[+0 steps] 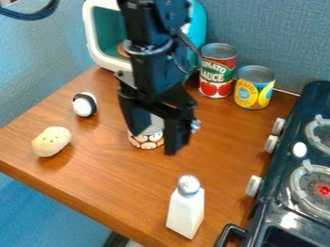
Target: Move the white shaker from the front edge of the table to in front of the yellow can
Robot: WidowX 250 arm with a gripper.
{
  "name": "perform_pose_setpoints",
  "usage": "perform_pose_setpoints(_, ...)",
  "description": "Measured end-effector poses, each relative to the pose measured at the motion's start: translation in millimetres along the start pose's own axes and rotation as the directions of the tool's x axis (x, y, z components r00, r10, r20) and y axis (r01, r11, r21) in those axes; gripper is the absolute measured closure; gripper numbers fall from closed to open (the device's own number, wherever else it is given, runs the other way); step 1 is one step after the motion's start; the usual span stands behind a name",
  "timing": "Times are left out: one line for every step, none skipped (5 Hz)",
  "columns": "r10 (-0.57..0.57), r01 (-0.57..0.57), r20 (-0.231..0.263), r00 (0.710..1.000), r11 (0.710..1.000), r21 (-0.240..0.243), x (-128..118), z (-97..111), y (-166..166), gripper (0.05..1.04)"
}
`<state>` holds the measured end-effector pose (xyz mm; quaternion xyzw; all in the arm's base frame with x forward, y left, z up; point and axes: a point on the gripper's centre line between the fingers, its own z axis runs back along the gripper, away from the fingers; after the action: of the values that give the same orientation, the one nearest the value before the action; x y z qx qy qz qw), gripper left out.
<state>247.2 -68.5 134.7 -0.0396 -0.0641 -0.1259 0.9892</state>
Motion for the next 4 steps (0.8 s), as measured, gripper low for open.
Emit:
perform_pose_setpoints(-0.06,0.06,0.0,0.998,0.998,0.011,-1,-7,-20,0.082)
perform_pose_setpoints(-0.107,0.108,-0.052,0.993,0.994,0.024,-4,-22,-34,0.082)
perform_pose_setpoints(-0.102,0.104,-0.073,0.992,0.994,0.032,-5,-28,-36,0.082)
perform_pose_setpoints(-0.086,0.094,-0.127,0.988,0.994,0.057,-7,-39,-37,0.082)
